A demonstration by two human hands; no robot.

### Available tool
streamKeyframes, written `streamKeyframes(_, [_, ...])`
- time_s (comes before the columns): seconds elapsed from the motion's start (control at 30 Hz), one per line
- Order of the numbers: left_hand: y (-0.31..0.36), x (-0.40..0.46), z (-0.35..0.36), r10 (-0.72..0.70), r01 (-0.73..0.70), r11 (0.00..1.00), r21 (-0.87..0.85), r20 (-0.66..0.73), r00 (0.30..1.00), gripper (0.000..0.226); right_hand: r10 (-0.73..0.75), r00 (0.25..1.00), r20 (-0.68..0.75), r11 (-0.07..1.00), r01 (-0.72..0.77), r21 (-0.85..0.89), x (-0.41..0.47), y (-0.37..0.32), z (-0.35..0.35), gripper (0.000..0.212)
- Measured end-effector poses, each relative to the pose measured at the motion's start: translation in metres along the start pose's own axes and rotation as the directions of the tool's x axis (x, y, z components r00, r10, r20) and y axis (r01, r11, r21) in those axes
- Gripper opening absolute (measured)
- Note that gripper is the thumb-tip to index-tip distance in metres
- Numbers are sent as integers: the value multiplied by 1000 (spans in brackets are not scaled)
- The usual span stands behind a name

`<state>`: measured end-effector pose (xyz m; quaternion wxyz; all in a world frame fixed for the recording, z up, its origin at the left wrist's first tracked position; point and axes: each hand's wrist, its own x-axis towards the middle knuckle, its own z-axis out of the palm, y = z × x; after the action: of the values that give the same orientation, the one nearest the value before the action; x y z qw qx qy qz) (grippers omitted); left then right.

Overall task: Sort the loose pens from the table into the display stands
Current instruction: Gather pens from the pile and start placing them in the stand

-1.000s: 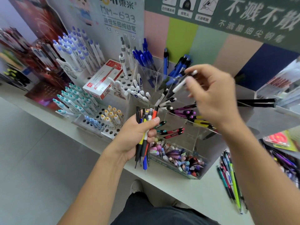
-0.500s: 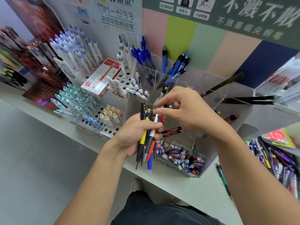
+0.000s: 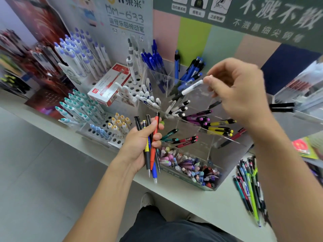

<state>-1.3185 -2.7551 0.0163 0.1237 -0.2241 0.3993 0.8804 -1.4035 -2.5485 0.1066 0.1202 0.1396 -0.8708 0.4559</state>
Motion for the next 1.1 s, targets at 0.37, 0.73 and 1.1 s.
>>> streamKeyframes(0.37, [-2,-6,17,80,-82,959,272,21,997,12,-60,966,250,894,164,-416,-28,10,44,20])
streamKeyframes(0.73, [-33,-6,64,4,-157,860,486,302,953,14,406,880,248,764,-475,436,-96,30,-15,2])
streamKeyframes(1.1, [-50,7,97,44,-125,909,398,206,977,19,370,865,-338,821,-135,554,-119,42,-118,11])
